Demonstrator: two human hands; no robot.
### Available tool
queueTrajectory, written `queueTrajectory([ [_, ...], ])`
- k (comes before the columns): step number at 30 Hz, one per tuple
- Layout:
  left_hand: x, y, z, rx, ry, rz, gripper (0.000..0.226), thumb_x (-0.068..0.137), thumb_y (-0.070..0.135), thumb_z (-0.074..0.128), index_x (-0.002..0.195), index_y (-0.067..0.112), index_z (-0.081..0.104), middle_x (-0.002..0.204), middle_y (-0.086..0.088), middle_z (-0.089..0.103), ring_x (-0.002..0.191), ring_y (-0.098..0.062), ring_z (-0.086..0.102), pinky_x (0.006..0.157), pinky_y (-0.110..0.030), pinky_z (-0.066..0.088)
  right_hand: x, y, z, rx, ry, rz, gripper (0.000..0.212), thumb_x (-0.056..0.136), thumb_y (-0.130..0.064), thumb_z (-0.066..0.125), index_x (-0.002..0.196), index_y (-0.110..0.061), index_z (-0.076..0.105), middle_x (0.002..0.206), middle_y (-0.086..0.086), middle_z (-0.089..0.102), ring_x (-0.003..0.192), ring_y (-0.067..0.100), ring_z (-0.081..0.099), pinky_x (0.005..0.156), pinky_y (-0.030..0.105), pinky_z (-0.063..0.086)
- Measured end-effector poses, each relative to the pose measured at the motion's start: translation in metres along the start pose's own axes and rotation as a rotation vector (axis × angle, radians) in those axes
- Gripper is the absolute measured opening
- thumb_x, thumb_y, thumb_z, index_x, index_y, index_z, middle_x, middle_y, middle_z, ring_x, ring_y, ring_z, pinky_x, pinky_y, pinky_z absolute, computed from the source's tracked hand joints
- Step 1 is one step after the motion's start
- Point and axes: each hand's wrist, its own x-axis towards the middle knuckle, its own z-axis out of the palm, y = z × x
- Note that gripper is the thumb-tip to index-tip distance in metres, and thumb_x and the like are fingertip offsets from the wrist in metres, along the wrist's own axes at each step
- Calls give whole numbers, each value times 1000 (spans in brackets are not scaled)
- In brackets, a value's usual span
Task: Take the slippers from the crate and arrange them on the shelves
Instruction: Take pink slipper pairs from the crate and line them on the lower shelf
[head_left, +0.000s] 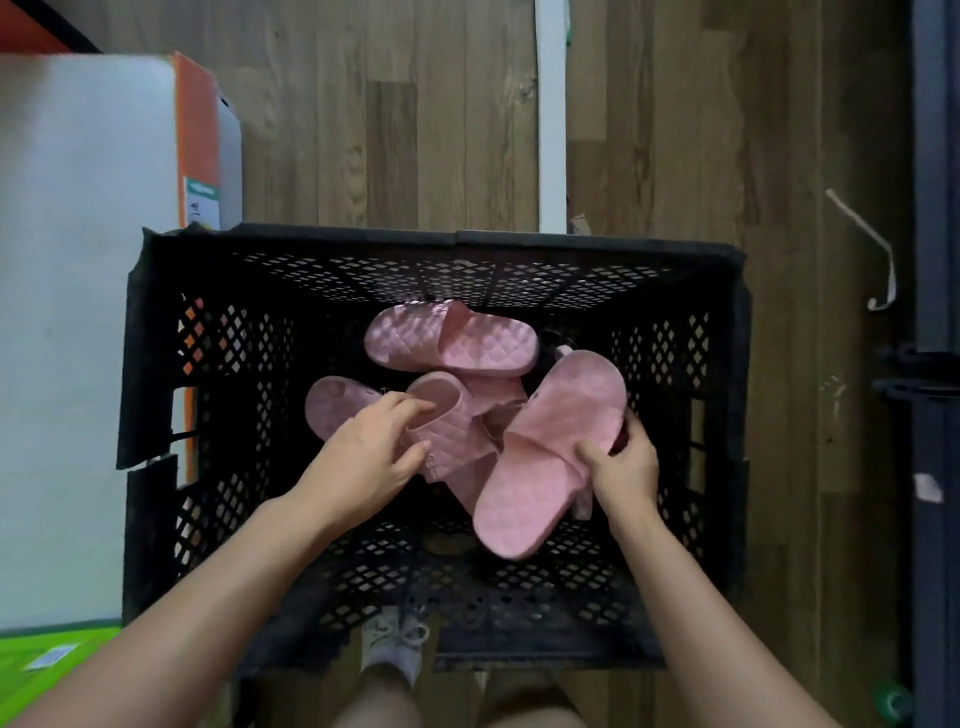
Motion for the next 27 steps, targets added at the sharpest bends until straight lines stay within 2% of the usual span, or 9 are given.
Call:
queueTrajectory([
  [5,-7,8,9,-88,-56,-98,40,91,25,54,131,21,48,127,7,50,107,-7,48,87,-22,37,-36,-6,-41,13,0,-74,63,78,-6,67,136,-19,45,123,3,59,105,16,57,90,35,49],
  [9,-4,-2,24,-198,-113,-237,42,91,22,56,132,16,48,131,-1,52,116,-13,50,94,-22,37,-52,-14,-65,-99,61,-265,69,75,-21,70,137,-31,41,125,0,58,112,21,57,91,45,51],
  [11,-1,-13,35,-272,-120,-321,42,90,18,57,130,12,49,130,-1,54,117,-13,51,90,-19,35,-55,-14,-70,-125,76,-313,72,73,-29,67,138,-33,37,127,-2,57,113,21,56,90,46,50],
  [14,6,-30,53,-427,-86,-478,38,86,17,62,122,8,54,119,1,60,110,-14,55,82,-20,35,-48,-9,-70,-112,75,-352,75,75,-25,69,141,-33,34,133,-3,53,120,19,52,95,47,48],
  [18,22,-46,73,-722,-64,-738,17,89,21,61,104,15,55,101,-6,60,84,-16,56,69,-24,41,-31,-2,-57,-118,36,-390,80,75,-20,71,143,-31,30,140,-2,47,129,17,45,101,47,44],
  [21,35,-59,89,-862,-112,-815,35,91,25,57,121,8,52,111,-8,55,101,-21,51,87,-32,41,-18,0,-46,-123,29,-398,82,73,-24,73,144,-28,31,139,-1,48,128,16,45,102,46,43],
  [23,47,-67,99,-891,-118,-839,39,91,25,57,125,8,50,111,-6,56,103,-19,51,89,-34,40,-10,-1,-39,-107,15,-391,82,73,-21,74,143,-26,33,137,-1,50,125,14,48,102,43,43],
  [25,61,-72,104,-922,-95,-863,35,90,25,58,120,8,54,104,-7,60,92,-18,56,76,-28,45,-3,-3,-31,-100,2,-388,79,72,-15,73,141,-26,37,132,-1,54,119,12,52,100,38,46],
  [27,74,-75,107,-1037,-21,-871,22,90,20,58,108,7,59,77,-6,62,60,-13,59,48,-19,45,3,-5,-23,-92,-4,-391,76,67,-19,70,137,-26,41,123,-4,59,108,7,57,93,29,48],
])
